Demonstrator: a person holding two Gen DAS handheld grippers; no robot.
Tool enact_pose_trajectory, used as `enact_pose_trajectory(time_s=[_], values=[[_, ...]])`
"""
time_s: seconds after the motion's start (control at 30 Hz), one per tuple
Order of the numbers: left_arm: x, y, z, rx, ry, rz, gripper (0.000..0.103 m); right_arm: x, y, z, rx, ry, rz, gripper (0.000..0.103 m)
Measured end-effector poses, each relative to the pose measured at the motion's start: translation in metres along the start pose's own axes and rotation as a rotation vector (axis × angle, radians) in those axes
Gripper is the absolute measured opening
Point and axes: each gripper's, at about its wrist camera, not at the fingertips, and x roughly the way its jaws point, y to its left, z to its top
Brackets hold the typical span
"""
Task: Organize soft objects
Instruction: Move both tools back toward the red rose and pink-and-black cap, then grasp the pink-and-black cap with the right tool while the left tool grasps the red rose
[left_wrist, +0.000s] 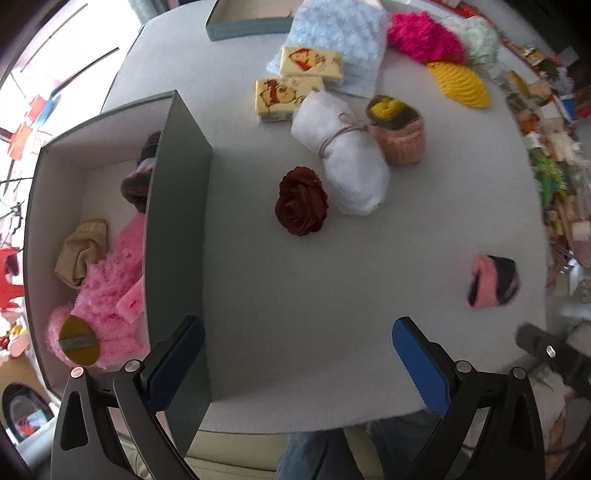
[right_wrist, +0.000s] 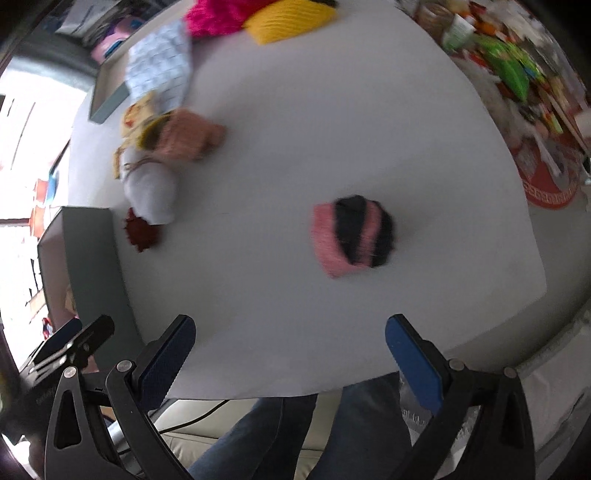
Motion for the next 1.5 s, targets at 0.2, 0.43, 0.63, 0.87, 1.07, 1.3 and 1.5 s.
enact_pose_trajectory(time_s=[0.2,0.43,0.63,0.87,1.07,1.3,1.5], values=[[0.032,-0.005,0.025,-0.061,0.001,0.051,0.102,0.011,-0.031,0.004,0.042,0.026,-0.015,0.103],[0.065,-0.01,0.054,-0.101,-0.002,0.106,0.102,0.03,-0.044,0.019,0.019,0.044,-0.06,0.103],[0.082,-0.013,0.068,-0.116,0.001,0.117,0.102,0.051,-0.04,0.043,-0.008,0.047,-0.09,0.103],[0.096,-0.012,0.078,-0.132,-0.017,0.088,0.103,0.082,-0.032,0.061,-0.079,0.087,-0.134,0.103],[0.102,-0.004,0.077,-0.134,-0.015,0.028,0.103,0.098,-0.034,0.065,-0.078,0.116,-0.147,0.103],[0.105,-0.002,0.078,-0.142,-0.007,0.028,0.103,0.106,-0.031,0.065,-0.086,0.126,-0.194,0.103],[0.104,0.004,0.073,-0.141,-0.014,0.029,0.103,0.112,-0.021,0.065,-0.1,0.125,-0.236,0.103]])
